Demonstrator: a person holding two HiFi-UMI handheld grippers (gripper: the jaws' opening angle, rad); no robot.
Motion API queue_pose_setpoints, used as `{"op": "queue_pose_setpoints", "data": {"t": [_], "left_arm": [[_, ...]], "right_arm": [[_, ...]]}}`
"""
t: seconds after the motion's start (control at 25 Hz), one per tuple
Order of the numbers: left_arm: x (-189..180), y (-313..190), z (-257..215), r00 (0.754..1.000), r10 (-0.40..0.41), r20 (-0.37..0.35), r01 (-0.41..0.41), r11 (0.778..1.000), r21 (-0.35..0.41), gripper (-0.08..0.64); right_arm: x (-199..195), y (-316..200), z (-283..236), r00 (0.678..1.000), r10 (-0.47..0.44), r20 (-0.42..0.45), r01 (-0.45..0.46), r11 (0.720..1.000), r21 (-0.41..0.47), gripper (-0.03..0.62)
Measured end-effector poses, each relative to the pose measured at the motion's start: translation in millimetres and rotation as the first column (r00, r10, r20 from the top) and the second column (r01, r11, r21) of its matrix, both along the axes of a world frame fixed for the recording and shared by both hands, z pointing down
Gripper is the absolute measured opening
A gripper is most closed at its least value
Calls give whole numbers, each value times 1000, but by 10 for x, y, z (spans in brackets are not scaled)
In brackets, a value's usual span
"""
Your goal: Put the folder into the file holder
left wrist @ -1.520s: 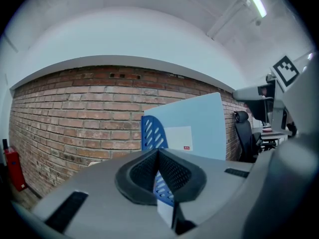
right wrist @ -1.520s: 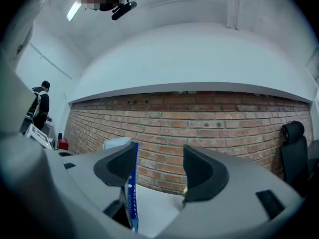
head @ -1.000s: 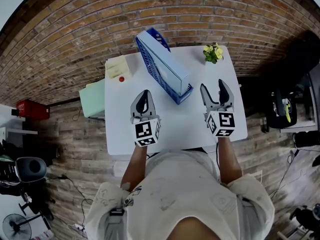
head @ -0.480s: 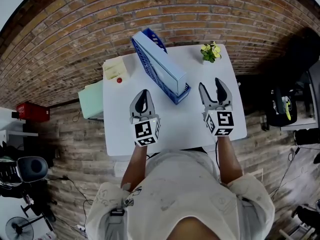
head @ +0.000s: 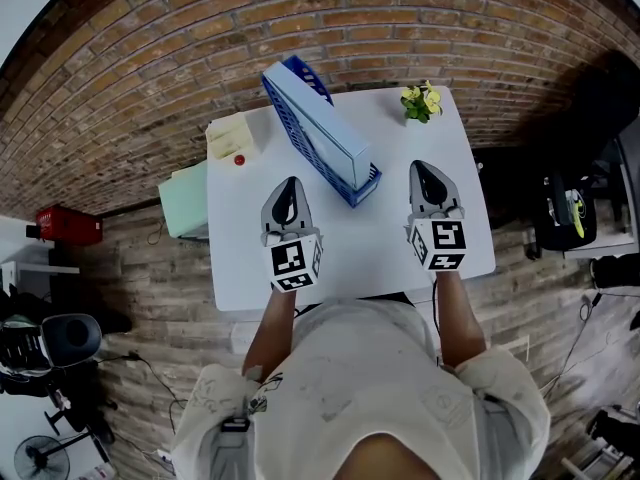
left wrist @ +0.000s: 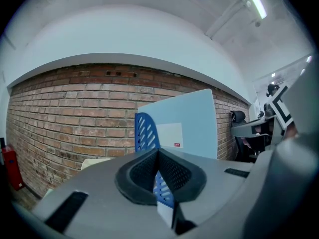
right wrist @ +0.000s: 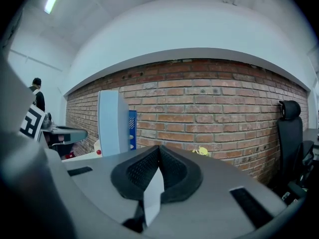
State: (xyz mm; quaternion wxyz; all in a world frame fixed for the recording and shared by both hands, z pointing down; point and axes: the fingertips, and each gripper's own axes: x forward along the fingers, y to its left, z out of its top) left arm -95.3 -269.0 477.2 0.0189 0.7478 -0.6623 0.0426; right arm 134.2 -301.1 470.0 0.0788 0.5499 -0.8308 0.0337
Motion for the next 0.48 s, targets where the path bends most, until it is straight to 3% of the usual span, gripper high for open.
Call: {"op": "queue_pose_setpoints", "data": {"t": [0.48], "left_arm": [[-56, -1, -43, 1000, 16, -2, -16, 1000, 16, 8]], "right_arm": [[-68, 23, -107, 999, 7, -32, -6, 999, 33, 18]]}}
